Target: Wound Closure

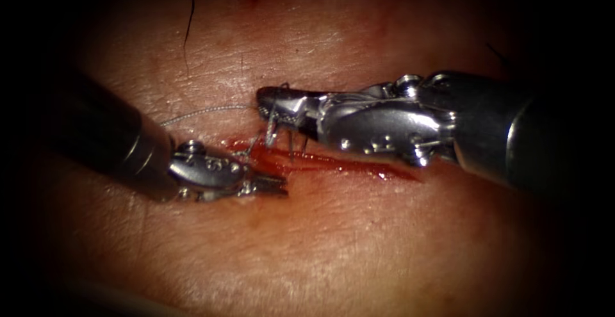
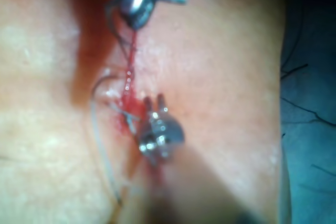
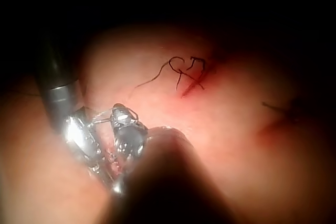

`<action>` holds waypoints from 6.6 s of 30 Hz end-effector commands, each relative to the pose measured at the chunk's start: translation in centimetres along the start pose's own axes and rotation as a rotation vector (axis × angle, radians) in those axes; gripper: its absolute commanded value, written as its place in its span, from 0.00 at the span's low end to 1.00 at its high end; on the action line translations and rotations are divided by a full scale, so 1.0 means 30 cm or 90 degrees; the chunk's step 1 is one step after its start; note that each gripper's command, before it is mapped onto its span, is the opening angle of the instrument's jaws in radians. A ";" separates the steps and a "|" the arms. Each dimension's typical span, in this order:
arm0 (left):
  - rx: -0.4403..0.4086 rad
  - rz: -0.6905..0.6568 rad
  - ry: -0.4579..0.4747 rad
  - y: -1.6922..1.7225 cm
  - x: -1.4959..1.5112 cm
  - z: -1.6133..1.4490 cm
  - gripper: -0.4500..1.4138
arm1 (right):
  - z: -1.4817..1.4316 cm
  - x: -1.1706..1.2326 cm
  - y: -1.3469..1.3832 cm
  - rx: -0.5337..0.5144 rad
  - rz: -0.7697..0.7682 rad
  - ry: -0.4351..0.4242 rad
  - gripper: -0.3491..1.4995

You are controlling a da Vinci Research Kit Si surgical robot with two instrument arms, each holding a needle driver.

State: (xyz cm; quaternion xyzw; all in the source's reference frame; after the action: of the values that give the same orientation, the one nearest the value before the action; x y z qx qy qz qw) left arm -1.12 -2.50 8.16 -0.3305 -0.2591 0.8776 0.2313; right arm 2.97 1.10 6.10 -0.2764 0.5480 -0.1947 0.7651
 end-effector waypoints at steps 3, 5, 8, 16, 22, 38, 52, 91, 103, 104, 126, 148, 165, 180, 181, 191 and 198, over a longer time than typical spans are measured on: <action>0.011 -0.031 0.001 0.000 0.001 -0.001 0.37 | -0.0021 0.0003 -0.0020 -0.002 -0.001 -0.001 0.00; 0.028 -0.072 0.003 -0.001 0.004 -0.003 0.40 | -0.0051 0.0003 -0.0031 -0.008 0.006 -0.005 0.00; 0.074 -0.152 -0.004 -0.004 0.005 -0.004 0.49 | -0.0124 0.0008 -0.0052 -0.023 0.028 -0.012 0.00; 0.170 -0.315 -0.026 -0.006 0.012 0.002 0.34 | -0.0184 0.0020 -0.0111 -0.028 0.062 -0.025 0.00; 0.238 -0.409 -0.015 -0.008 0.018 0.007 0.45 | -0.0169 0.0036 -0.0132 -0.030 0.078 -0.022 0.00; 0.286 -0.370 -0.332 -0.013 0.014 0.009 0.41 | -0.0165 0.0049 -0.0148 -0.033 0.105 -0.019 0.00; 0.119 0.154 -0.440 -0.013 0.015 0.013 0.26 | -0.0164 0.0025 -0.0082 -0.043 0.127 -0.001 0.00; 0.062 0.096 -0.397 -0.005 0.001 0.011 0.27 | 0.0221 -0.0065 -0.0338 -0.018 -0.083 0.001 0.00; 0.066 0.084 -0.396 -0.006 0.001 0.011 0.28 | 0.0203 -0.0038 -0.0395 -0.029 -0.099 0.033 0.00; 0.066 0.084 -0.396 -0.006 0.001 0.011 0.28 | 0.0203 -0.0038 -0.0395 -0.029 -0.099 0.033 0.00; 0.066 0.082 -0.396 -0.007 0.003 0.012 0.28 | -0.0108 0.0009 -0.0091 -0.116 0.095 0.061 0.00; 0.071 0.057 -0.393 -0.007 0.004 0.013 0.27 | 0.0006 -0.0077 -0.0318 -0.118 0.089 -0.011 0.00; 0.075 0.042 -0.391 -0.005 0.001 0.017 0.25 | 0.0025 -0.0071 -0.0354 -0.204 0.272 -0.273 0.00; 0.075 0.040 -0.390 -0.005 -0.001 0.015 0.25 | 0.0058 -0.0077 -0.0312 -0.220 0.286 -0.275 0.00; 0.077 0.036 -0.390 -0.005 -0.001 0.015 0.25 | 0.0075 -0.0075 -0.0328 -0.224 0.283 -0.277 0.00; 0.079 0.026 -0.389 -0.005 -0.001 0.015 0.28 | 0.0179 -0.0060 -0.0414 -0.229 0.222 -0.285 0.00; 0.080 0.024 -0.389 -0.005 -0.003 0.013 0.29 | 0.0181 -0.0073 -0.0417 -0.232 0.166 -0.287 0.00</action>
State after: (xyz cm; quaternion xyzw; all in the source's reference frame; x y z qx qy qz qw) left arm -1.27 -2.48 8.49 -0.0424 -0.2551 0.9544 0.1493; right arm 3.35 0.41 7.15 -0.3757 0.4200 0.0692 0.8232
